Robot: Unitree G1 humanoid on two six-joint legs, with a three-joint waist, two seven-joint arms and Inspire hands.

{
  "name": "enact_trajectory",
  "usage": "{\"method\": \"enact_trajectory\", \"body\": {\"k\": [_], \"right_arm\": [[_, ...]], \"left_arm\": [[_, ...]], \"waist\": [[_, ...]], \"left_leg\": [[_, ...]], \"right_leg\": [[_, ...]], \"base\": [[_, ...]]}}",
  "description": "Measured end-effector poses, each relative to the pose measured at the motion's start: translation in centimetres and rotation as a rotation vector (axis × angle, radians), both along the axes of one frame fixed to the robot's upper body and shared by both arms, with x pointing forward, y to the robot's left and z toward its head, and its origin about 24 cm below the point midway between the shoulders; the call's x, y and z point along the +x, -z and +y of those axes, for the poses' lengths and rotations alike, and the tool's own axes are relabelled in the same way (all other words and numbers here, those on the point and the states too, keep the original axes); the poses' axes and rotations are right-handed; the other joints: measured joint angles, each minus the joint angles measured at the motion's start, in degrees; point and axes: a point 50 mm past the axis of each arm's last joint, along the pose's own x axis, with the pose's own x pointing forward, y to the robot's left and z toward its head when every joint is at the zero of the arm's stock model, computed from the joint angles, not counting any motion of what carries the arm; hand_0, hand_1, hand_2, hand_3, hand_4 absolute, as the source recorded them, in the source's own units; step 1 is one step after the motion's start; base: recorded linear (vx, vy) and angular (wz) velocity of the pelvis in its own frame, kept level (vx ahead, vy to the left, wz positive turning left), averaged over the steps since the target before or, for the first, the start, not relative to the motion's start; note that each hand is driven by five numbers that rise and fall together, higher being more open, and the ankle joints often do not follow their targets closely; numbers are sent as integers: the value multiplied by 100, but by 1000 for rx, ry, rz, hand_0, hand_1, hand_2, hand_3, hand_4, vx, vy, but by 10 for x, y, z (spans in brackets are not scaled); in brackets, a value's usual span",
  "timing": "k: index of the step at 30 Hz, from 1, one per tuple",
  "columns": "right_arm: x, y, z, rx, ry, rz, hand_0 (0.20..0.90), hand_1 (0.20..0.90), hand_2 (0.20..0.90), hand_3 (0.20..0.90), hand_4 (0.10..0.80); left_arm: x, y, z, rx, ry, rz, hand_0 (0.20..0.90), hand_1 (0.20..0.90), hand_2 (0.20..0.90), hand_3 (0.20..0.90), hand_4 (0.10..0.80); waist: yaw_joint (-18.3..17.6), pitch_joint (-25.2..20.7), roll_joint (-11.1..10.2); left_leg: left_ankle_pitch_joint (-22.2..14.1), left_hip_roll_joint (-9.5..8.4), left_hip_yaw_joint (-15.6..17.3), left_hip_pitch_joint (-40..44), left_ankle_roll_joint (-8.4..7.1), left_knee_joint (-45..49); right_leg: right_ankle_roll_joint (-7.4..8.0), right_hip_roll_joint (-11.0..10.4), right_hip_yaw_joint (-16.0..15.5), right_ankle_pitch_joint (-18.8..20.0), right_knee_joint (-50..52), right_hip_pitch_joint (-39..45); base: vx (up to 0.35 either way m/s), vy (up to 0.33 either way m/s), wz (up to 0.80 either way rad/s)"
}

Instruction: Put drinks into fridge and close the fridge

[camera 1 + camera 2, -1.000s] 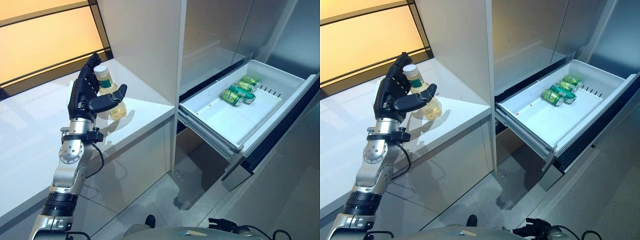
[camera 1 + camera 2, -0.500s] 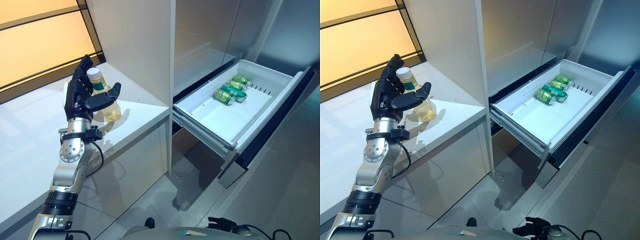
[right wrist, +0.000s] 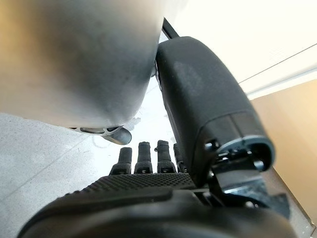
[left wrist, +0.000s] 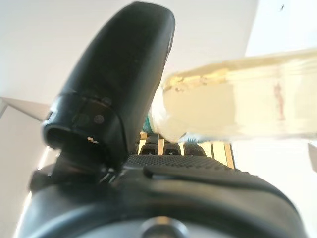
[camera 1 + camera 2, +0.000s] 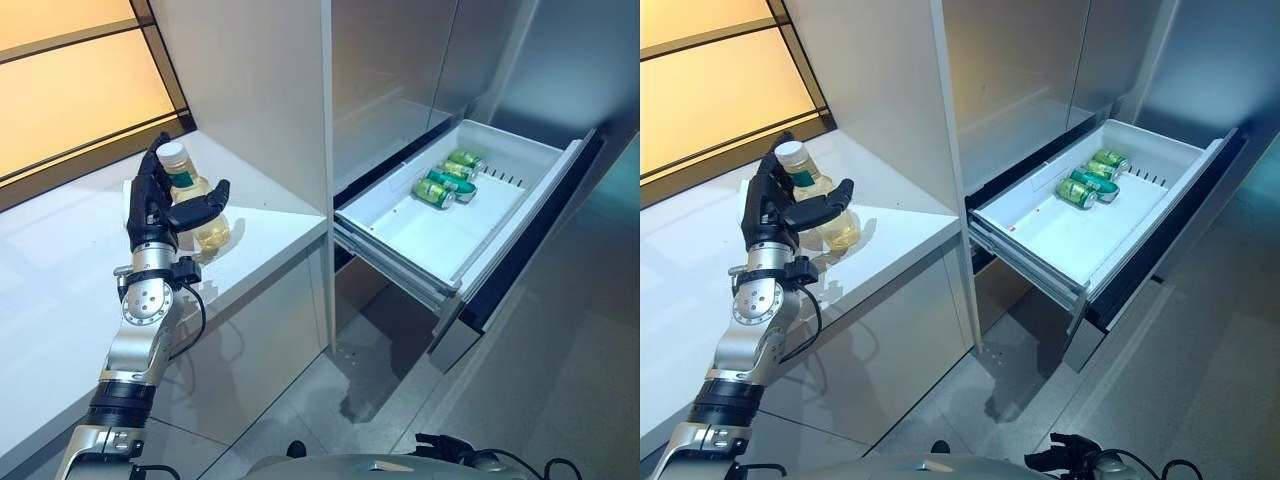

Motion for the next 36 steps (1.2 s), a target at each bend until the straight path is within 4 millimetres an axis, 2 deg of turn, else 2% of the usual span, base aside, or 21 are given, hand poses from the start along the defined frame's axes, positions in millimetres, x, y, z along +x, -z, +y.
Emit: {"method": "enact_trajectory", "body": {"k": [16,28,36], "right_arm": [[-4,1,2,3,-3,12,900,900,900,900,800],[-4,1,2,3,-3,11,900,900,900,900,800],[-3,1,2,3,-3,10,900,900,900,900,800]], "left_arm": [[1,3,4,0,-23,14,900,900,900,900,800],[2,5,1,15,28,37,900,900,900,900,800],[4,20,8,11,5,118,900,900,900,900,800]], "waist": [[-55,-133,-38],[-64,-133,-37],[-90,-134,-34]], "left_leg": [[-3,4,14,4,1,-2],[-3,4,15,4,1,-2],[-4,5,16,4,0,-2]], "right_leg": [[21,2,14,-14,3,-5],[21,2,16,-14,3,-4],[21,3,17,-14,2,-4]], "base": [[0,0,0],[0,0,0],[0,0,0]]}}
